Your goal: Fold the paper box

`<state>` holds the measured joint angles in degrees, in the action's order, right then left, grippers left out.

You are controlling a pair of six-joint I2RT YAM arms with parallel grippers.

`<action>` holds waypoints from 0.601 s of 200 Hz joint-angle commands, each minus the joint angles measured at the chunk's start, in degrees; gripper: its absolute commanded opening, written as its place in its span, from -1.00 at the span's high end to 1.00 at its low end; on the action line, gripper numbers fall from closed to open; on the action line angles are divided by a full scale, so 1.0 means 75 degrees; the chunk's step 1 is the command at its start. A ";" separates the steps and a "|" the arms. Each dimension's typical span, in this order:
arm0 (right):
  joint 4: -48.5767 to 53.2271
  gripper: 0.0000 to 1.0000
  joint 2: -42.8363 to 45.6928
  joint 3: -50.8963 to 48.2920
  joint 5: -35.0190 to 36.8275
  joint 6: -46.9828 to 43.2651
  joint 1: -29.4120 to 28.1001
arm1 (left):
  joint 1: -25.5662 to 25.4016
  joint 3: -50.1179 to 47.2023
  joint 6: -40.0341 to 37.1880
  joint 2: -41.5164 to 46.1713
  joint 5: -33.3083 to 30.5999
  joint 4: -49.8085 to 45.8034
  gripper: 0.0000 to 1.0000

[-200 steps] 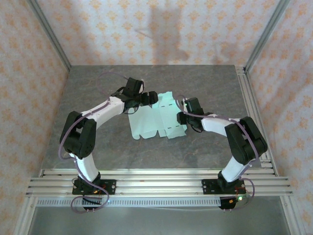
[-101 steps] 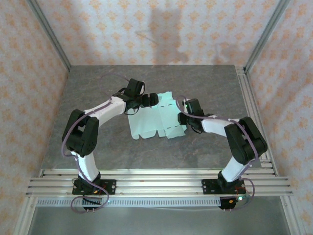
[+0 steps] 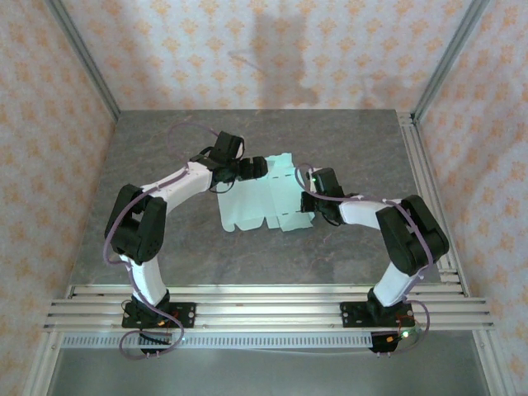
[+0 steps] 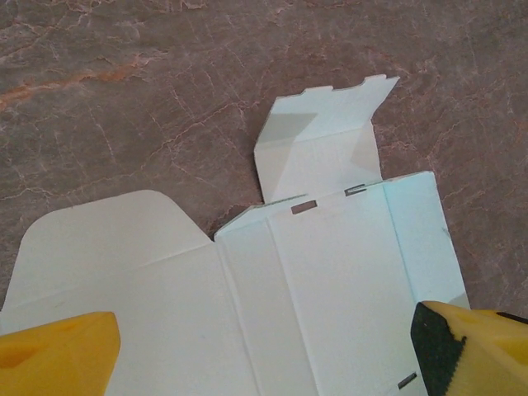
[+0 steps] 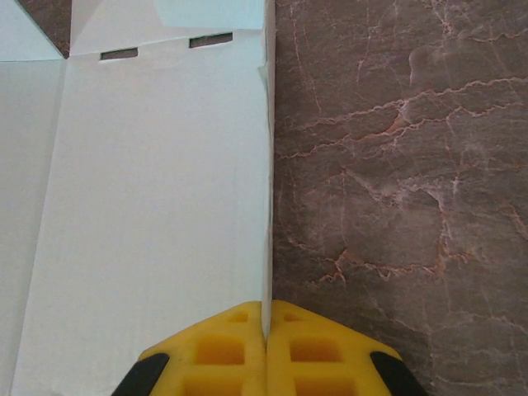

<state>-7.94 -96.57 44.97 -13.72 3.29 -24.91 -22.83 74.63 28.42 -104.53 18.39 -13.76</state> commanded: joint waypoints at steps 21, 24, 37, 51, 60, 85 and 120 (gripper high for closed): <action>0.0596 1.00 0.0367 0.0276 0.0515 -0.0772 -0.0084 | 0.0159 -0.0042 -0.0002 0.0322 -0.0400 0.0098 -0.90; 0.0642 1.00 0.0383 0.0303 0.0574 -0.0789 -0.0106 | 0.0187 -0.0074 0.0015 0.0350 -0.0391 0.0138 -0.91; 0.0718 1.00 0.0412 0.0399 0.0567 -0.0885 -0.0155 | 0.0315 -0.0182 0.0099 0.0429 -0.0322 0.0255 -0.95; 0.0881 1.00 0.0315 0.0589 0.0574 -0.0892 -0.0184 | 0.0414 -0.0189 0.0090 0.0458 -0.0273 0.0209 -0.97; 0.1095 1.00 0.0181 0.0787 0.0612 -0.0782 -0.0185 | 0.0450 -0.0193 0.0049 0.0472 -0.0278 0.0166 -0.97; 0.2104 1.00 -0.0233 0.1495 0.0522 -0.0535 -0.0145 | 0.0466 -0.0252 -0.0054 0.0550 -0.0317 0.0054 -0.99; 0.3093 0.58 -0.0665 0.2216 0.0498 -0.0614 -0.0106 | 0.0488 -0.0454 -0.0093 0.0669 -0.0354 0.0074 -0.99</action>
<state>7.25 -99.61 59.00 -10.90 -1.34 -25.93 -19.11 72.86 28.47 -102.08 17.32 -13.23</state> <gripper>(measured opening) 0.102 0.995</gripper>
